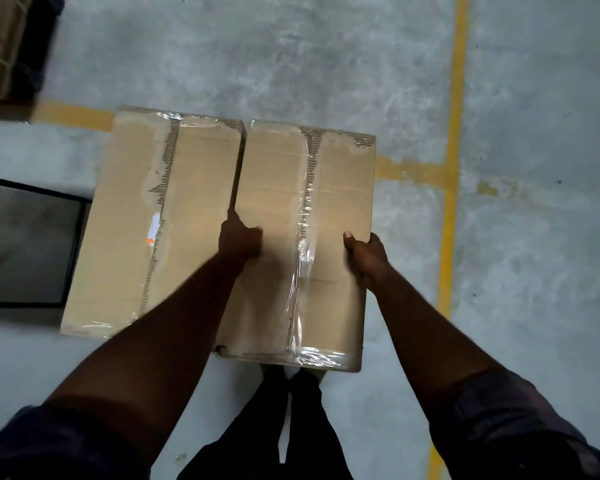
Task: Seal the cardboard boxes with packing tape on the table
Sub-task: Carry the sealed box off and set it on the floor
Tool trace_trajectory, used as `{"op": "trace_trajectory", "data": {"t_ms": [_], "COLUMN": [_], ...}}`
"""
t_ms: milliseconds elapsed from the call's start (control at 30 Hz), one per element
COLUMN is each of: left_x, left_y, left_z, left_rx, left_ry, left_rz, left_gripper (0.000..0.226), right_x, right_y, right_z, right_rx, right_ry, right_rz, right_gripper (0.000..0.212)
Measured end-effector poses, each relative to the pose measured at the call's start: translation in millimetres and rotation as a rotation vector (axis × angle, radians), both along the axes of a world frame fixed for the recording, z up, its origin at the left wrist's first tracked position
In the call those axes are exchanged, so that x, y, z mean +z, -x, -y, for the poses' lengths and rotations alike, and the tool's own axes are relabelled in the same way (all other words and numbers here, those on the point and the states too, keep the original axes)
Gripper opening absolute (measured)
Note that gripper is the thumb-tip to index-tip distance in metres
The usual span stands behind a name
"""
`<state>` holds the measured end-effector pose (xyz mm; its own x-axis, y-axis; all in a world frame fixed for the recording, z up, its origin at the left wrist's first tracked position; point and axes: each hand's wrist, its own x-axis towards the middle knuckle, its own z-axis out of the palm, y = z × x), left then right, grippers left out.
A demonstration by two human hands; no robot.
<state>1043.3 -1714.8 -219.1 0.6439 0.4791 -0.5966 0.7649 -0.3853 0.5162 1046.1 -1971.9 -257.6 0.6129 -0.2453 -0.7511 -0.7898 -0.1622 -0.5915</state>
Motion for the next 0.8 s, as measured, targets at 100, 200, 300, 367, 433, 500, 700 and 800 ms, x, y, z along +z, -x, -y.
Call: {"op": "trace_trajectory", "data": {"t_ms": [100,200,300,367,433,500,700,800], "left_x": [-7.5,-13.2,-13.9,-11.3,-7.8,-5.6,-8.1,-6.5], "left_y": [-2.9,-4.7,-5.3,-5.1,-2.2,4.9,40.4,51.7], "left_z": [-0.4,1.4,6.3,12.0,16.6,18.1,16.0,10.6], "left_rx": [0.012,0.001,-0.015,-0.018,-0.027,-0.046,-0.260,-0.271], "left_ry": [0.007,-0.023,-0.124,-0.194,-0.236,-0.259,-0.280,-0.255], "left_rz": [0.007,0.022,-0.003,-0.025,-0.035,-0.019,0.120,0.107], "left_gripper": [0.074,0.078,0.080,0.079,0.079,0.079,0.064,0.066], "right_x": [-6.2,-9.6,-9.3,-8.2,-6.8,-5.5,1.5,10.0], "right_y": [-2.8,-7.4,-8.3,-6.6,-3.8,-0.2,7.7,9.9], "right_z": [-0.8,-3.6,-7.1,-8.4,-8.8,-9.8,-16.4,-21.2], "right_rx": [-0.005,-0.007,0.001,0.002,-0.002,-0.005,0.027,0.069], "right_ry": [0.011,0.019,0.030,0.043,0.044,0.043,0.089,0.129], "right_rz": [-0.009,-0.005,0.005,0.009,0.006,0.002,0.024,0.014], "right_gripper": [0.060,0.061,0.068,0.062,0.058,0.054,0.054,0.059]}}
